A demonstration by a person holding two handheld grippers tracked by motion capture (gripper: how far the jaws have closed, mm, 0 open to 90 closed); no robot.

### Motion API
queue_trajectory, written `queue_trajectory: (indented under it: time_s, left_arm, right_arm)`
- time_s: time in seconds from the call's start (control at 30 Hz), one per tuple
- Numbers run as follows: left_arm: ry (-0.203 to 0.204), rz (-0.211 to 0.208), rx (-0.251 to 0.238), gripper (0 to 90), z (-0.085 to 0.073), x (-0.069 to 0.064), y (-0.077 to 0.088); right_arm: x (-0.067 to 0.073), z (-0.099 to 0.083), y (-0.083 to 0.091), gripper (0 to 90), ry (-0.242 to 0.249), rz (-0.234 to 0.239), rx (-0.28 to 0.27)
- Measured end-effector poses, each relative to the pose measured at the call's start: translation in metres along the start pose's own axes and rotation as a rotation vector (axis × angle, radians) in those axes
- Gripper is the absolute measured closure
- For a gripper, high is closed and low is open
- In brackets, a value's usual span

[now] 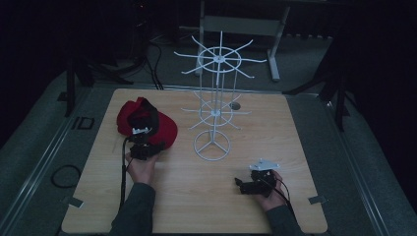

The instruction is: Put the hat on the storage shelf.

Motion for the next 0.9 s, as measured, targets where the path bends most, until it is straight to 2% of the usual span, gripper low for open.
queue_trajectory:
  time_s: [0.07,0.1,0.2,0.33,0.53,0.63,0.73,0.77,0.8,0.87,0.9]
  left_arm:
    - [-0.007,0.007,0.013,50.6,0.001,0.002,-0.004]
    - [-0.015,0.028,0.03,51.9,0.001,0.003,-0.007]
    - [-0.006,0.029,0.028,58.1,0.0,0.006,-0.009]
    - [-0.008,0.034,0.004,64.7,-0.002,0.009,-0.006]
    - [-0.031,0.039,-0.03,73.0,-0.005,0.01,-0.001]
    - [-0.031,0.041,-0.066,77.0,-0.006,0.01,0.002]
    - [-0.049,0.048,-0.09,84.7,-0.007,0.011,0.006]
    - [-0.079,0.055,-0.105,85.7,-0.006,0.01,0.009]
    - [-0.079,0.055,-0.105,85.8,-0.006,0.01,0.009]
    - [-0.109,0.064,-0.107,85.9,-0.006,0.007,0.01]
    - [-0.111,0.064,-0.128,85.9,-0.007,0.007,0.011]
  right_arm:
    - [0.0,0.0,0.0,13.0,-0.002,0.0,0.001]
    - [0.0,0.0,0.0,13.0,-0.001,0.0,0.0]
    - [0.0,0.0,0.0,13.1,-0.001,0.0,0.0]
    - [0.0,0.0,0.0,13.1,-0.001,0.0,0.0]
    - [0.0,0.0,0.0,13.0,-0.001,0.0,0.001]
    - [0.0,0.0,0.0,13.0,0.001,0.0,0.0]
    - [0.0,0.0,0.0,13.1,0.001,0.0,0.0]
    - [0.0,0.0,0.0,13.0,0.001,0.0,-0.001]
    - [0.0,0.0,0.0,13.0,0.001,0.0,-0.001]
    - [0.0,0.0,0.0,13.0,0.0,0.0,-0.001]
    - [0.0,0.0,0.0,13.0,0.001,0.0,-0.001]
Point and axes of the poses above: each handheld gripper's, and its own axes: y roughly backward along the jaws, z roughly out of its top, x roughly to its left, the point moved 1 cm from there along -y, roughly forward along the jaws, and after that the axes turned 12 degrees about -y, right-handed, at the moved point
